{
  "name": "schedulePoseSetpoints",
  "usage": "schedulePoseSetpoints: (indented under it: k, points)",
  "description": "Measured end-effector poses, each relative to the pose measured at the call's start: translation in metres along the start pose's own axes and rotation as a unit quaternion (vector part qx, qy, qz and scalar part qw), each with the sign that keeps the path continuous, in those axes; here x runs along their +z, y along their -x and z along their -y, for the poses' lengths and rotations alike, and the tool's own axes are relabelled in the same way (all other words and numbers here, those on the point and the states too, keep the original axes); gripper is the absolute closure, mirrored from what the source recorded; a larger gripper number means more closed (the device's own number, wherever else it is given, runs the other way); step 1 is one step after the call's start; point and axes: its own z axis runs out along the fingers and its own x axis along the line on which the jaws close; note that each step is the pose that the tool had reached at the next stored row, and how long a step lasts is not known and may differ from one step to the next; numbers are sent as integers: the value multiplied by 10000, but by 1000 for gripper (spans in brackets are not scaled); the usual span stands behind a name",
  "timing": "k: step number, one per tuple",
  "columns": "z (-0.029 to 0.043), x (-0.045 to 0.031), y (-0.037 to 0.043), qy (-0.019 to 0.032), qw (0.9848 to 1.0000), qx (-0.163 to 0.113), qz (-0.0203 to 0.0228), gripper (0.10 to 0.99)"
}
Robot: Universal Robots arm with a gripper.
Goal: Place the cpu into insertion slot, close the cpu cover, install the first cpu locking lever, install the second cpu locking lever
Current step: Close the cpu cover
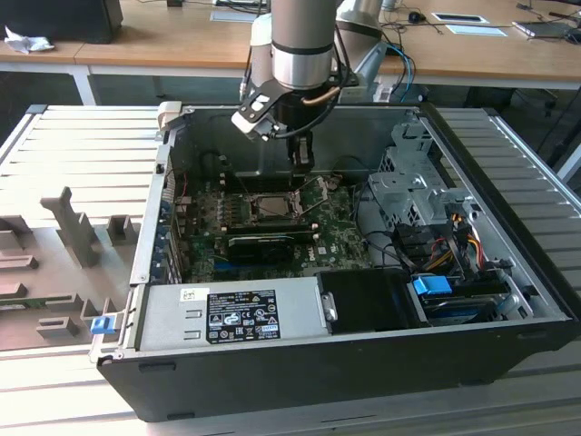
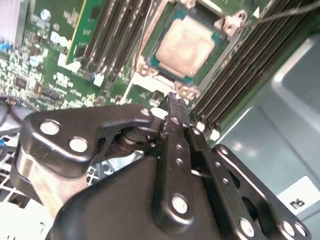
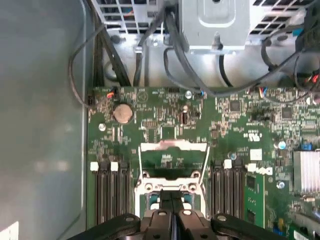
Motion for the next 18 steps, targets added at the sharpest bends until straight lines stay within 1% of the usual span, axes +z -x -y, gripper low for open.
schedulePoseSetpoints:
  k: [1, 3, 6, 15, 18]
  points:
    - [-5, -44, 0, 0, 10000, 1, 0, 980]
    - [-14, -82, 0, -1, 10000, 0, 0, 980]
    - [-75, -82, 0, -2, 10000, 0, 0, 980]
    - [-174, -67, 0, -2, 10000, 0, 0, 980]
    - [-247, -53, -1, -2, 10000, 0, 0, 980]
